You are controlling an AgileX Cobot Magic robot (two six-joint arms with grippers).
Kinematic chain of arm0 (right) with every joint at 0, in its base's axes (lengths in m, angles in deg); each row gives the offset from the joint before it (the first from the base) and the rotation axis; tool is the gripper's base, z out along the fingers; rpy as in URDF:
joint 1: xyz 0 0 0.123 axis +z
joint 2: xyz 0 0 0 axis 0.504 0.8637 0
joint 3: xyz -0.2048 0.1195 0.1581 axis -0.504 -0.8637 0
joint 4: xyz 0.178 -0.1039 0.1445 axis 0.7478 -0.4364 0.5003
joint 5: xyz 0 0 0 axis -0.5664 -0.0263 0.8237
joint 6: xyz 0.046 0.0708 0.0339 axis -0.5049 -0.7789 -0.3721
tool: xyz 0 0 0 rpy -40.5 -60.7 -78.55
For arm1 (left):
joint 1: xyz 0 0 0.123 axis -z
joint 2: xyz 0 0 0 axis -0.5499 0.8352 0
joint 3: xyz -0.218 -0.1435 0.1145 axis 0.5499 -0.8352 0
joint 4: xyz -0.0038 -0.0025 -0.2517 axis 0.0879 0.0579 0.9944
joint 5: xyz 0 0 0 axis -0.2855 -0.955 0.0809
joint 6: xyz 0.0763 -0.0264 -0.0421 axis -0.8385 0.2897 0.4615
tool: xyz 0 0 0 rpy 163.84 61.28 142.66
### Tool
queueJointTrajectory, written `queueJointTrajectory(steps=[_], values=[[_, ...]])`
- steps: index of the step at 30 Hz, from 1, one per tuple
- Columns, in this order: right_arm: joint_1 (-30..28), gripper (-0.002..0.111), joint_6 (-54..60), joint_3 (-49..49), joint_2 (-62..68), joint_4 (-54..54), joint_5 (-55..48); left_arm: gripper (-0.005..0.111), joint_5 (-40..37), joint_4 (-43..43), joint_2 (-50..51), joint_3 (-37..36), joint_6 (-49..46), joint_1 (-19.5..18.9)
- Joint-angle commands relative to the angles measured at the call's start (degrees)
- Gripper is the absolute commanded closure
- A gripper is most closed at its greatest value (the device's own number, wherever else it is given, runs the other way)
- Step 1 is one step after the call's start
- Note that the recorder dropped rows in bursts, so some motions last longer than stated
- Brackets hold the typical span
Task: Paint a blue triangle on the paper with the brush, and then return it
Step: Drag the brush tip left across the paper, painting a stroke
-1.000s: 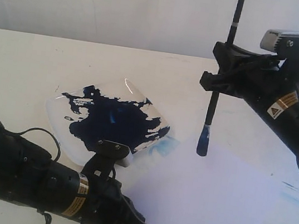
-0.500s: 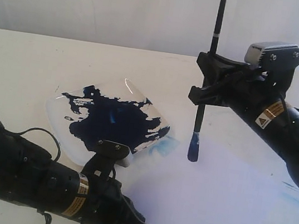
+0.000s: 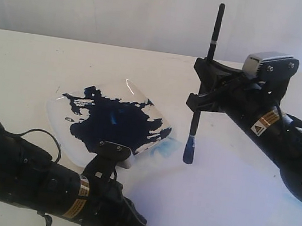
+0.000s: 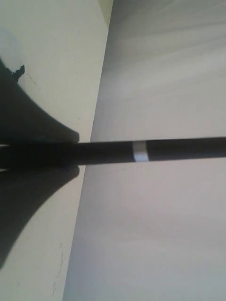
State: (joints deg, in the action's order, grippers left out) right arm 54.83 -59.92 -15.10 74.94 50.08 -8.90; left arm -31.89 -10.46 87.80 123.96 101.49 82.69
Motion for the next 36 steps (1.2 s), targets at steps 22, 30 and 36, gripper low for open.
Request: queueJointTrajectory(steps=[22, 30, 36], values=[[0.0, 0.108, 1.3, 0.1, -0.2, 1.2, -6.4, 0.107, -4.9, -1.2, 0.3, -1.1, -0.4, 0.0], [0.0, 0.108, 2.0, 0.1, -0.6, 1.9, -7.7, 0.107, -4.9, -1.2, 0.3, -1.1, -0.4, 0.0], [0.0, 0.108, 2.2, 0.1, -2.5, 2.7, -9.7, 0.107, -4.9, -1.2, 0.3, -1.1, -0.4, 0.0]])
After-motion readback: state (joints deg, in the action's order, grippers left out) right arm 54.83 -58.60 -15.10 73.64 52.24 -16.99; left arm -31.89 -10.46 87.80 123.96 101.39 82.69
